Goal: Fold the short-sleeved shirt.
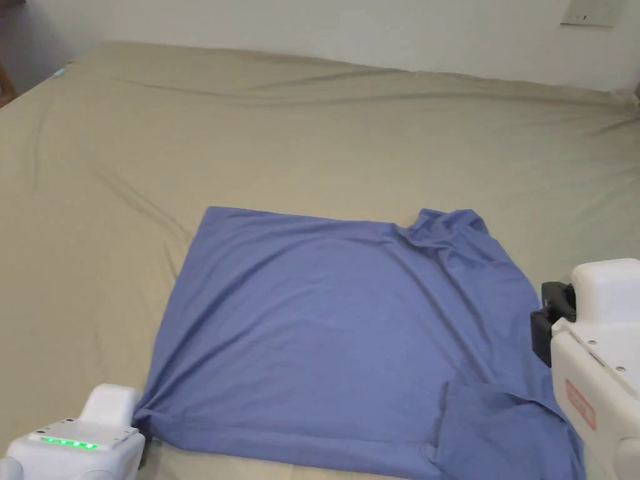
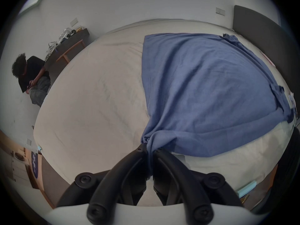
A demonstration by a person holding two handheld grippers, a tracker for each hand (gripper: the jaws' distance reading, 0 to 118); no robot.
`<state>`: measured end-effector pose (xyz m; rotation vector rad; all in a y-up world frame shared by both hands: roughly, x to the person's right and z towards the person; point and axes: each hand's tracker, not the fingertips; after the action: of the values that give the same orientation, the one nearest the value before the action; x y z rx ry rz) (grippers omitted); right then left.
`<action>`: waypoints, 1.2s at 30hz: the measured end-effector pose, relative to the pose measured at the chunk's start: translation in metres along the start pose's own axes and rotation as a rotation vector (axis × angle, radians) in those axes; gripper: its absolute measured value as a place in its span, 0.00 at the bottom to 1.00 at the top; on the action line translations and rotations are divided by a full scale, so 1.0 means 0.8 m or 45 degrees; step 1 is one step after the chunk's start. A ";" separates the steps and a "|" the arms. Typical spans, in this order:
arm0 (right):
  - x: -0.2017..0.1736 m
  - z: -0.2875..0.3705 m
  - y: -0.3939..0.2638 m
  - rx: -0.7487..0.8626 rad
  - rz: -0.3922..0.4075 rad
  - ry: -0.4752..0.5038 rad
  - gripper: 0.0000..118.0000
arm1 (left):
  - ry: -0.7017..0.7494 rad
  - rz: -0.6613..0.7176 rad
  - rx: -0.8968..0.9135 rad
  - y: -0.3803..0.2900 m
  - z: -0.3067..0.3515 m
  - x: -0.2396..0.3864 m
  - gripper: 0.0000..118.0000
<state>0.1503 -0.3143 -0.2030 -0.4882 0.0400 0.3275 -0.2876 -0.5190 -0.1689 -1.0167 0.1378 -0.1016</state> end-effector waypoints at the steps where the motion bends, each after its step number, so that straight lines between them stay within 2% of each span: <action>1: 0.007 -0.002 -0.005 -0.025 -0.028 -0.010 0.01 | -0.009 0.035 0.020 0.001 0.005 -0.003 0.03; 4: 0.031 0.000 -0.027 -0.125 -0.144 0.016 0.01 | -0.060 0.137 0.055 0.007 0.023 -0.010 0.03; 6: 0.042 -0.005 -0.051 -0.213 -0.148 0.014 0.01 | -0.053 0.145 0.069 0.011 0.034 -0.015 0.03; 7: 0.047 -0.013 -0.067 -0.299 -0.116 0.030 0.02 | -0.049 0.155 0.074 0.013 0.038 -0.016 0.03; 8: 0.049 -0.021 -0.088 -0.375 -0.109 0.017 0.14 | -0.042 0.167 0.082 0.013 0.041 -0.017 0.03; 9: 0.051 -0.026 -0.107 -0.425 -0.125 0.014 0.36 | -0.037 0.175 0.091 0.014 0.044 -0.017 0.03; 10: 0.053 -0.035 -0.129 -0.502 -0.119 0.032 0.67 | -0.032 0.182 0.089 0.016 0.051 -0.014 0.03; 11: 0.054 -0.045 -0.156 -0.602 -0.123 0.092 0.90 | -0.027 0.186 0.082 0.016 0.053 -0.014 0.03; 12: 0.053 -0.052 -0.177 -0.675 -0.125 0.101 0.92 | -0.028 0.190 0.080 0.016 0.055 -0.013 0.03; 16: 0.038 -0.069 -0.246 -0.834 -0.019 0.095 0.92 | -0.023 0.180 0.062 0.016 0.058 -0.005 0.03; 19: 0.036 -0.078 -0.261 -0.856 -0.062 0.109 0.91 | -0.016 0.180 0.047 0.016 0.057 -0.005 0.03; 20: 0.037 -0.081 -0.260 -0.856 -0.092 0.114 0.88 | -0.015 0.182 0.041 0.015 0.057 -0.004 0.03; 21: 0.038 -0.082 -0.259 -0.850 -0.108 0.117 0.81 | -0.011 0.181 0.039 0.015 0.057 -0.002 0.03; 22: 0.039 -0.084 -0.257 -0.845 -0.117 0.122 0.67 | -0.004 0.178 0.035 0.016 0.057 -0.003 0.03; 23: 0.040 -0.086 -0.253 -0.851 -0.119 0.128 0.39 | 0.000 0.171 0.029 0.017 0.057 -0.002 0.03; 24: 0.040 -0.089 -0.252 -0.851 -0.121 0.140 0.16 | 0.003 0.168 0.026 0.017 0.057 -0.001 0.03; 25: 0.040 -0.092 -0.253 -0.839 -0.140 0.190 0.08 | 0.007 0.167 0.025 0.018 0.057 0.001 0.03; 26: 0.040 -0.096 -0.254 -0.834 -0.171 0.251 0.07 | 0.010 0.165 0.023 0.019 0.054 0.001 0.03; 29: 0.039 -0.100 -0.253 -0.804 -0.123 0.223 0.06 | 0.003 0.161 0.023 0.021 0.053 0.006 0.03; 36: 0.081 -0.079 -0.206 -0.598 -0.298 0.260 0.05 | -0.067 0.282 0.128 0.048 0.069 -0.008 0.03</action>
<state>0.2666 -0.4615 -0.1912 -0.9827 0.1048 0.0516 -0.2840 -0.4517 -0.1728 -0.8976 0.1948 0.1190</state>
